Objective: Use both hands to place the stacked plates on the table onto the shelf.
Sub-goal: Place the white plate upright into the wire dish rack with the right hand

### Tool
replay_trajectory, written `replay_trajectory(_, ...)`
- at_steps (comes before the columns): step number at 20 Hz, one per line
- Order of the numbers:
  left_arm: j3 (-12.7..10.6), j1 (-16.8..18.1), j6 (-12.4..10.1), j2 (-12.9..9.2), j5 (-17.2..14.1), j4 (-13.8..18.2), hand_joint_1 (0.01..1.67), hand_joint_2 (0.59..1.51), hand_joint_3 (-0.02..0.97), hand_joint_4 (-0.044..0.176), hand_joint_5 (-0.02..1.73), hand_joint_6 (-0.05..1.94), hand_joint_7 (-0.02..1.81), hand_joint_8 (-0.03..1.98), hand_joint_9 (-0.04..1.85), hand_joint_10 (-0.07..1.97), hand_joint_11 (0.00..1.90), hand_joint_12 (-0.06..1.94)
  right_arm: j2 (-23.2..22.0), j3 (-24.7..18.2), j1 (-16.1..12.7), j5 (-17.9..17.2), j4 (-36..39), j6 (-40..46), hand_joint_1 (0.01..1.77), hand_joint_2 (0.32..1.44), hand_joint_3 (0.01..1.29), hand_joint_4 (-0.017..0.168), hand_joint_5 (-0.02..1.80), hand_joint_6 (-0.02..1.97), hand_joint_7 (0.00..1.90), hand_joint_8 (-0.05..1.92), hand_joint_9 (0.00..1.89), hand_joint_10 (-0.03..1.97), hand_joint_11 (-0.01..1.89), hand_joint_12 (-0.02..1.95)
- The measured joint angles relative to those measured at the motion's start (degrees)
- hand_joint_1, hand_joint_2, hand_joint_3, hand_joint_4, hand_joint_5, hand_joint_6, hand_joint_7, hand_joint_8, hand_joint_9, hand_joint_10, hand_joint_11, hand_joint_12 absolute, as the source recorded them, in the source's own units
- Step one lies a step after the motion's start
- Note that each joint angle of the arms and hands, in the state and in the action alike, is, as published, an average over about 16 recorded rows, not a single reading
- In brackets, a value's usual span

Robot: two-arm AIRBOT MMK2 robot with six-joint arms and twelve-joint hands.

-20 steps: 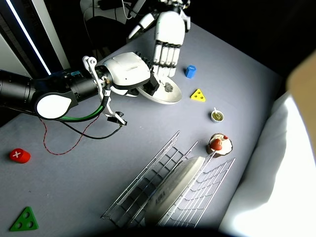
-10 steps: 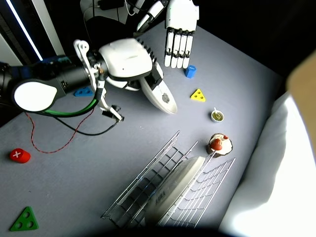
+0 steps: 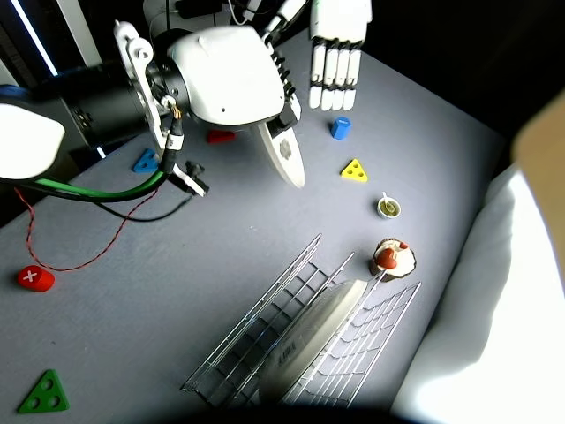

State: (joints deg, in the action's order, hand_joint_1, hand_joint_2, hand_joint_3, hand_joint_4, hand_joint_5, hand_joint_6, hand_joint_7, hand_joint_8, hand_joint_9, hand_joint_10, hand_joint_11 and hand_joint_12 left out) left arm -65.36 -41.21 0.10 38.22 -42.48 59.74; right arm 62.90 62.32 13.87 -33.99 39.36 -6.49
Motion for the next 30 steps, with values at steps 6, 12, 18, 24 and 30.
replay_trajectory(6,-0.1,2.1,0.0,-1.7,-1.0,4.0,0.11,0.946,0.013,0.003,0.05,0.02,0.1,0.0,0.11,0.0,0.1,0.02,-3.6,1.4,-5.1,0.3,10.3,20.5,1.48,0.92,0.01,-0.008,0.95,0.86,1.18,0.45,1.2,0.58,0.99,1.31)
replay_trajectory(12,0.5,3.5,0.0,-3.2,-1.4,8.1,0.11,0.946,0.013,0.004,0.04,0.02,0.09,0.0,0.1,0.0,0.1,0.02,-5.6,5.0,-8.5,0.9,20.1,37.0,1.49,0.93,0.01,-0.008,0.94,0.84,1.19,0.43,1.2,0.58,0.98,1.34)
replay_trajectory(18,1.3,4.6,0.0,-4.2,-1.9,10.4,0.12,0.947,0.012,0.005,0.04,0.02,0.09,0.0,0.1,0.0,0.1,0.02,-5.6,9.2,-11.5,2.5,29.7,52.7,1.49,0.94,0.01,-0.008,0.96,0.77,1.22,0.37,1.21,0.54,1.02,1.2)
replay_trajectory(24,1.6,5.2,0.0,-4.5,-2.8,11.7,0.12,0.949,0.013,0.006,0.04,0.02,0.09,0.0,0.1,0.0,0.1,0.02,-5.1,11.9,-14.5,6.6,37.9,66.2,1.49,0.94,0.01,-0.008,0.99,0.71,1.29,0.25,1.26,0.44,1.06,1.07)
replay_trajectory(30,1.8,5.7,0.0,-4.3,-3.7,11.6,0.12,0.951,0.013,0.006,0.03,0.02,0.09,0.0,0.1,0.0,0.1,0.02,-4.9,13.3,-16.5,11.8,42.4,74.2,1.49,0.93,0.01,-0.008,1.0,0.68,1.29,0.26,1.28,0.4,1.06,1.06)
